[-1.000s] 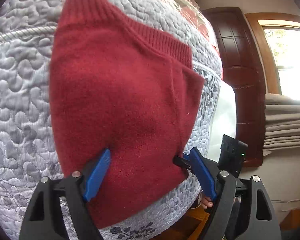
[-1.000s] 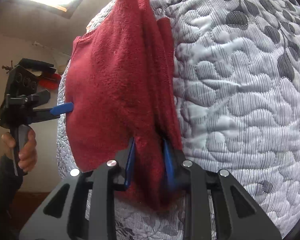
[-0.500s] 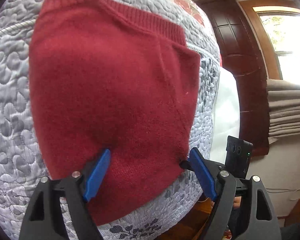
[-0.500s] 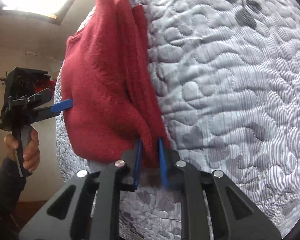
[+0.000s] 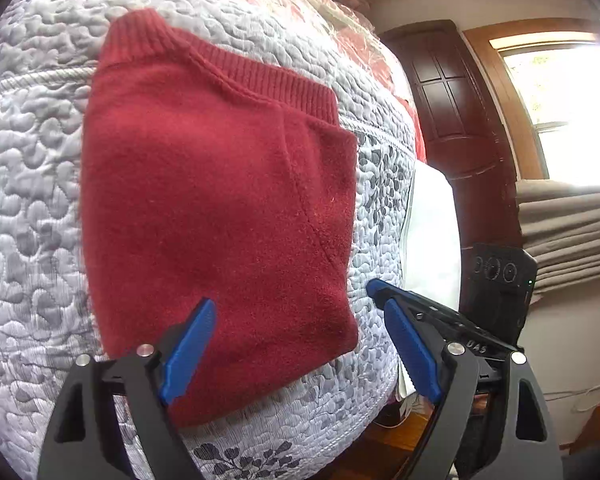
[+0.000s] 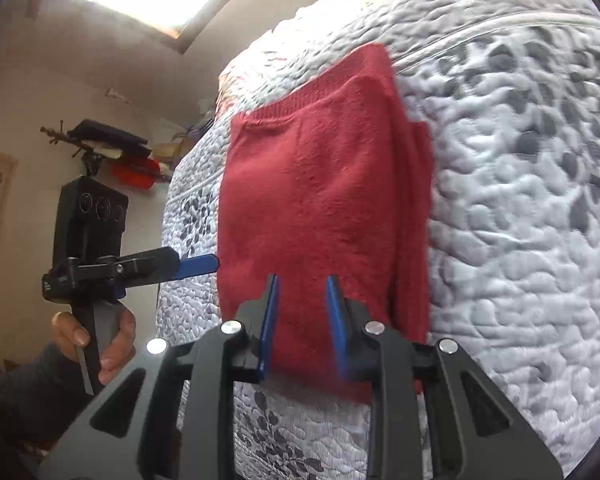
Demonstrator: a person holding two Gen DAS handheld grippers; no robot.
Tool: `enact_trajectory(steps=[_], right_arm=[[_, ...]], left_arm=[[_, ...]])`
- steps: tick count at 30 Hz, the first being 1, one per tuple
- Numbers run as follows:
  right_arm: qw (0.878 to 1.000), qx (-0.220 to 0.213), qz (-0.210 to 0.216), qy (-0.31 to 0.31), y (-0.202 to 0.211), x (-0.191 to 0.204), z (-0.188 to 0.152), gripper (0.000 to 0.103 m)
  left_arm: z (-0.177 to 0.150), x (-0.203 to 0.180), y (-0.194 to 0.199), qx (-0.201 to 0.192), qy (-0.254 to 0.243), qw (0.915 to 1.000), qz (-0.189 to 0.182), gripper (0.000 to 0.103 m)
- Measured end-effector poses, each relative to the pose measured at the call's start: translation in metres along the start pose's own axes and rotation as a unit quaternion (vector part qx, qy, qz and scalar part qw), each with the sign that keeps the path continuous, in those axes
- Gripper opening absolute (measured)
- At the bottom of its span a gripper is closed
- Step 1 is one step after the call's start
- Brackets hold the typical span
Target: Fold small clothes
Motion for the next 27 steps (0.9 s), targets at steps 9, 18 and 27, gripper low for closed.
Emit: enact_trajectory(steps=[9,18,27], right_arm=[[0.998,0.030,-0.021,-0.043,-0.023,-0.053,-0.009,0.000],[0.996,-0.009,-0.006,-0.086,0.020,-0.069,0.018,0.085],[0.993,0.056,0.015,-0.103,-0.033,-0.064,0.046,0.091]], left_arm=[[-0.016,0.062,0.025,-0.017,0.096,0.9952,0.011,0.089],[-0.006,0.104,0.051,-0.035,0.101,0.9939,0.024,0.092],[0.013,0.107,0.014,-0.015,0.073,0.9972,0.001,0.092]])
Point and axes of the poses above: each gripper's, at about its wrist camera, not at the fingertips, and y roughly against the way its jaws point, x to its left, z to its top, the point moved 8 cm from there along -y, roughly the way its jaws point, and after that the axes turned 1 degree about -x, right-handed, at the moved point
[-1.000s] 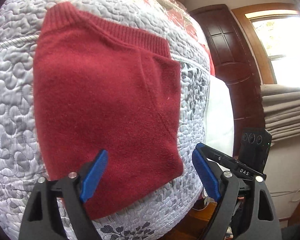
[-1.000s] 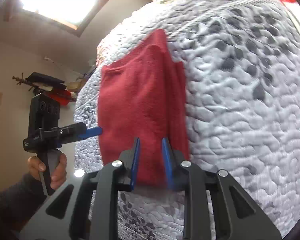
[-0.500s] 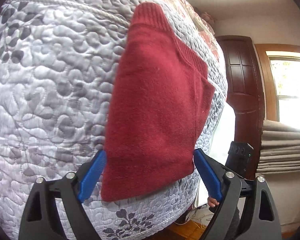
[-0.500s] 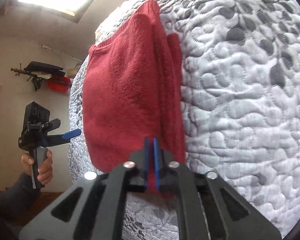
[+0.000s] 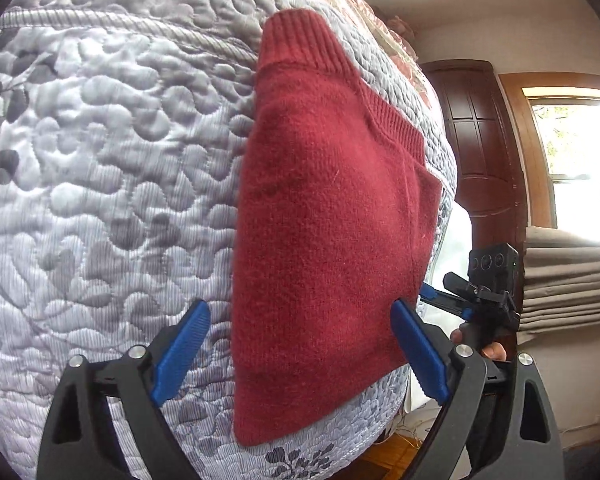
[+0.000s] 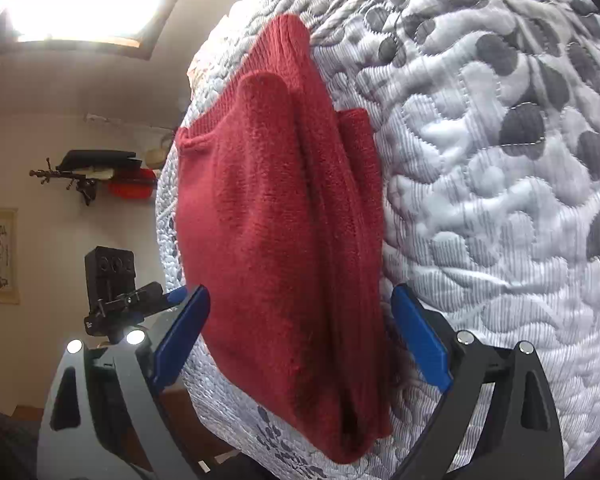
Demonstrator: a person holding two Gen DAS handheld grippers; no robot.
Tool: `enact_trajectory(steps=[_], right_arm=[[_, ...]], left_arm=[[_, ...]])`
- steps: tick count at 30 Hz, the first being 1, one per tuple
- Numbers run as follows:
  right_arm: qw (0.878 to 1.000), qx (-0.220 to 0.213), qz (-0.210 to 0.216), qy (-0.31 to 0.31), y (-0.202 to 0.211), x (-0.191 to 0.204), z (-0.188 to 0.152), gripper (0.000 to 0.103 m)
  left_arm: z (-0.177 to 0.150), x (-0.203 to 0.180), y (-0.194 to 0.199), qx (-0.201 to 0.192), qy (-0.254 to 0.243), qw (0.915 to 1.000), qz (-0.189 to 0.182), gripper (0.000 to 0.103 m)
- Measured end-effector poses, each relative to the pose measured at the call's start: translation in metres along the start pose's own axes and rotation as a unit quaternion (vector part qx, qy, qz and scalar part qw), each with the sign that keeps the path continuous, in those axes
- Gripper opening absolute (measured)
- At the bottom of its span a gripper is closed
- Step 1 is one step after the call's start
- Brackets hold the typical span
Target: Fold small clothes
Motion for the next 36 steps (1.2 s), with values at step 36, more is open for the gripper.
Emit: enact_trajectory(steps=[36], right_arm=[[0.995,-0.002,-0.098,0.016,-0.062,0.039,0.000,0.065]], left_arm=[[0.015,0.025,-0.052,0.048,0.036,0.9974,-0.040,0.051]])
Point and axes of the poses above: each gripper's, at about its wrist camera, not at the fingertips, and y roughly against the way its jaws point, x to its left, z to its top, the point moved 8 cm from there along -y, roughly the way its jaws point, and after that the axes turned 1 degree about -x, right-handed, at the moved point
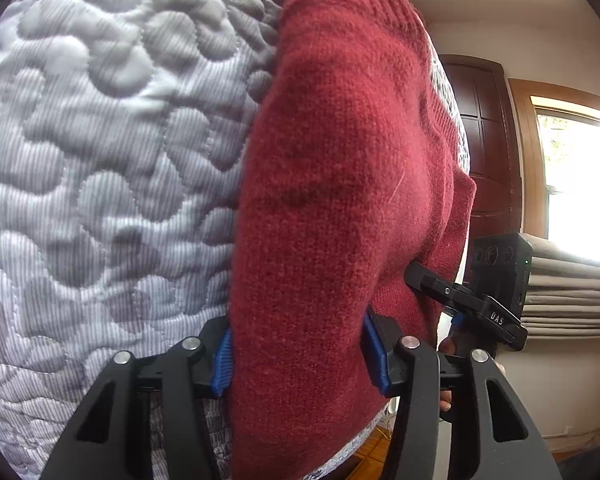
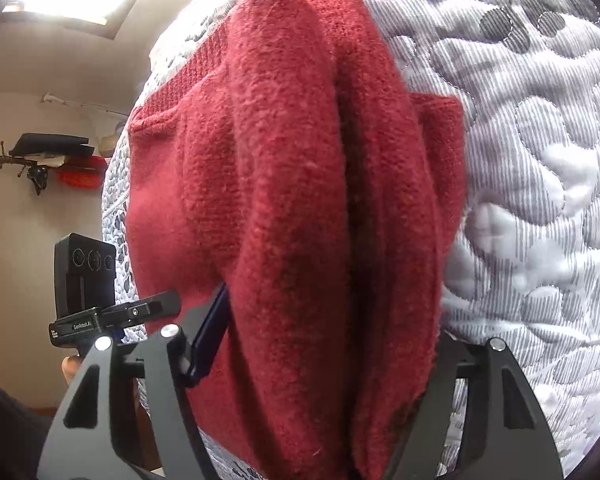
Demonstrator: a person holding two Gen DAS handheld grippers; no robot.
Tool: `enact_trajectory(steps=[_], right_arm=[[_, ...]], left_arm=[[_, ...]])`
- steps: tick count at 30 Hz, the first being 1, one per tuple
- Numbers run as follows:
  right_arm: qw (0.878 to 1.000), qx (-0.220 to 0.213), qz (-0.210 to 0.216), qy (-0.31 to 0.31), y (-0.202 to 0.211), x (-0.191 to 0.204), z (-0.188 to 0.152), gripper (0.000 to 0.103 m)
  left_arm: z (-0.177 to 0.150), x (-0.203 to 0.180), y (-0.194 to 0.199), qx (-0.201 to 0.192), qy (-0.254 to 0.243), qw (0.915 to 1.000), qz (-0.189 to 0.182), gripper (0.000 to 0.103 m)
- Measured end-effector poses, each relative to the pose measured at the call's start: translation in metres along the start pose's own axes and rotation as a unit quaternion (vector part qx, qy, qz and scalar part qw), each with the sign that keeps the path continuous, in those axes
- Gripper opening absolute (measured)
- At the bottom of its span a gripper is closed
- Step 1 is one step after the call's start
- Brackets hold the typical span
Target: Fold small clothes
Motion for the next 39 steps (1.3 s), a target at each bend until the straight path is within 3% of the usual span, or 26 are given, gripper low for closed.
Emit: enact_trajectory(steps=[5,11,18,25,29,34,39], right_arm=[[1.000,-0.013,-0.006,0.000,0.007,0.005,-0.002,0.051],[0.999,-0.038,-0.002,0.006,0.023,0.019,-0.007,0.044],[0.997,-0.062,0.027,0.032,0.044,0.059,-0.016,0.041],[0.992,-0.074,0.059,0.080,0.050,0.128,-0.038,0.041],[0.990,-0.074,0.095,0.074,0.023,0.169,-0.067,0.041],[0.989,-0.050,0.118,0.069,-0.042,0.205,-0.106,0.041],[0.991,0.006,0.103,0.084,-0.114,0.215,-0.134,0.041]], left_arm=[[0.003,-0.014,0.002,0.000,-0.013,0.9999,0.009,0.044],[0.001,-0.033,0.019,-0.014,-0.036,0.9989,0.026,0.040],[-0.008,-0.053,0.061,-0.041,-0.056,0.9959,0.058,0.039],[-0.034,-0.062,0.127,-0.077,-0.070,0.9909,0.086,0.039],[-0.052,-0.036,0.175,-0.093,-0.079,0.9864,0.110,0.039],[-0.071,0.024,0.219,-0.112,-0.088,0.9793,0.144,0.039],[-0.085,0.106,0.221,-0.101,-0.042,0.9818,0.155,0.040]])
Point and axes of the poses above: each gripper's, at about its wrist camera, not at the fingertips, and y roughly against the way its jaws point, x to its left, z to its top, the point moved 8 cm from there along -y, roughly the way its jaws point, and after that the axes turned 1 degree about -x, right-handed, at the moved point
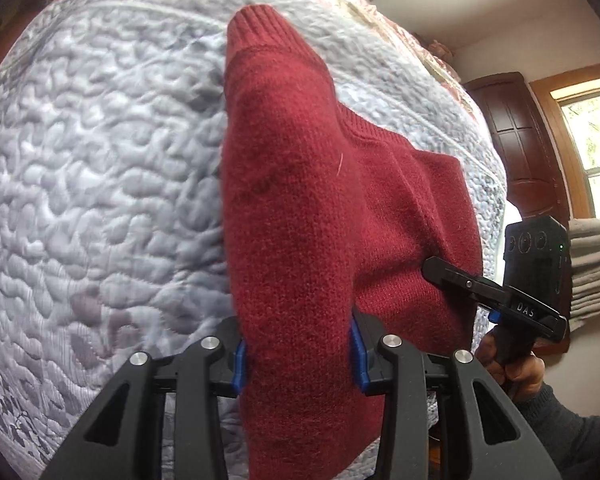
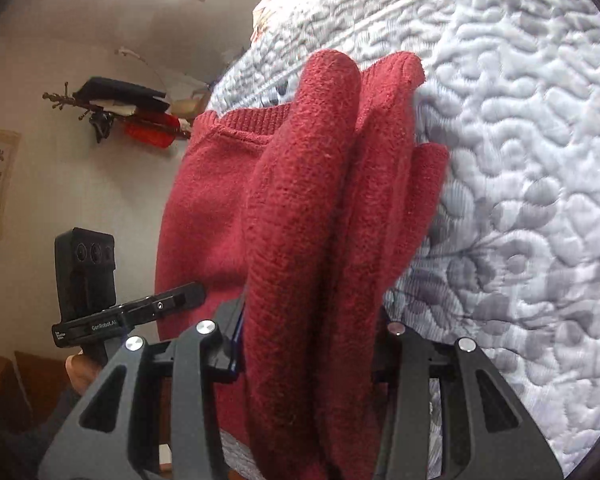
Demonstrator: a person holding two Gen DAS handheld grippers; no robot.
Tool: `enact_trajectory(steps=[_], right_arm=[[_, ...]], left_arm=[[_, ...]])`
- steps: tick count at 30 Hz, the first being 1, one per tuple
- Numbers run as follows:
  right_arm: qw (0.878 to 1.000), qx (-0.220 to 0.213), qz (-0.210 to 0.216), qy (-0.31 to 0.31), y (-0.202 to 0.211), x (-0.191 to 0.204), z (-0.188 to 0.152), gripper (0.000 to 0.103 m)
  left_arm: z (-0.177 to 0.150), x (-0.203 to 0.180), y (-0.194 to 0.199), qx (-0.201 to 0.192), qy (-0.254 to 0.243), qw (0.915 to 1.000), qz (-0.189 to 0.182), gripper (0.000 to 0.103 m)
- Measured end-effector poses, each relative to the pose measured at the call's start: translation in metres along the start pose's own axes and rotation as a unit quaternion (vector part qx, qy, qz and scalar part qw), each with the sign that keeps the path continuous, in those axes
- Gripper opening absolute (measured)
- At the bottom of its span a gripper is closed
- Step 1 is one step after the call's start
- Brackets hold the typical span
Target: Fold small clothes
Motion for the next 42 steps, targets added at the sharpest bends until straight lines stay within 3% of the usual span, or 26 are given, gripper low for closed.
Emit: enact_trajectory(steps=[3,5,6,9,12,15,18,19,20,24,27,29,31,33,37,39,40,41,42], right_arm=[[1.000,0.011,-0.008,-0.002,-0.012,-0.010,-0.004,0.051],[1.000,0.021,-0.021,0.001,-0.008,-0.009,0.001,0.068],[0.999,0.024,-0.021,0.004,-0.003,-0.004,0.006,0.070],[1.000,-0.008,-0.026,0.009,0.038,0.004,0.024,0.079],[0.998,-0.044,-0.038,0.022,0.066,0.012,0.049,0.080],[0.998,-0.010,-0.052,0.034,0.051,0.010,0.075,0.068],[0.998,0.024,-0.053,0.039,0.021,0.001,0.087,0.048],[0.997,0.037,-0.050,0.043,0.012,-0.001,0.085,0.021],[0.996,0.041,-0.054,0.049,0.006,0.000,0.084,0.008],[0.993,0.028,-0.110,0.038,0.002,-0.036,0.088,0.008],[0.994,0.031,-0.103,0.022,-0.001,-0.054,0.079,0.010],[0.996,0.024,-0.089,0.012,0.008,-0.049,0.077,0.019],[0.997,0.000,-0.080,0.007,0.031,-0.037,0.075,0.026],[0.998,-0.021,-0.053,0.018,0.058,-0.011,0.064,0.026],[0.997,0.042,-0.008,0.072,0.050,0.036,0.008,0.026],[0.993,0.079,-0.019,0.084,0.032,0.032,-0.015,0.025],[0.992,0.089,-0.034,0.083,0.025,0.021,-0.021,0.019],[0.991,0.092,-0.052,0.082,0.022,0.007,-0.025,0.000],[0.991,0.094,-0.059,0.070,0.019,-0.007,-0.026,0.000]], left_arm=[[-0.005,0.020,-0.014,-0.008,0.040,0.9991,-0.011,0.046],[-0.004,0.018,-0.013,-0.017,0.052,0.9985,-0.010,0.056],[-0.006,0.019,-0.008,-0.021,0.053,0.9984,-0.003,0.059],[-0.006,0.012,0.011,-0.041,0.049,0.9975,0.031,0.060],[-0.011,0.016,0.058,-0.110,0.017,0.9904,0.083,0.060],[-0.017,-0.022,0.083,-0.159,-0.025,0.9852,0.059,0.063],[-0.022,-0.060,0.057,-0.141,-0.057,0.9883,0.016,0.064],[-0.025,-0.067,0.042,-0.125,-0.061,0.9903,0.006,0.064],[-0.030,-0.070,0.029,-0.109,-0.062,0.9922,-0.003,0.063],[-0.046,-0.071,-0.012,-0.065,-0.068,0.9955,-0.002,0.063],[-0.055,-0.067,-0.024,-0.045,-0.062,0.9970,-0.007,0.063],[-0.059,-0.071,-0.018,-0.038,-0.064,0.9972,-0.013,0.063],[-0.054,-0.079,-0.001,-0.052,-0.075,0.9957,-0.019,0.064],[-0.040,-0.077,0.017,-0.075,-0.073,0.9943,-0.021,0.064],[0.002,-0.053,0.034,-0.111,-0.024,0.9931,-0.031,0.068],[0.020,-0.040,0.023,-0.102,-0.002,0.9942,-0.034,0.069],[0.025,-0.033,0.015,-0.091,0.005,0.9954,-0.030,0.069],[0.029,-0.026,0.003,-0.076,0.010,0.9967,-0.026,0.068],[0.030,-0.021,-0.007,-0.067,0.012,0.9974,-0.024,0.068]])
Point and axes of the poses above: each gripper's, at about its wrist camera, not at the fingertips, and y roughly against the way its jaws point, x to its left, z to its top, the point moved 8 cm from there along -y, roughly the way its jaws point, and after that the axes turned 1 degree about -x, right-handed, at the moved point
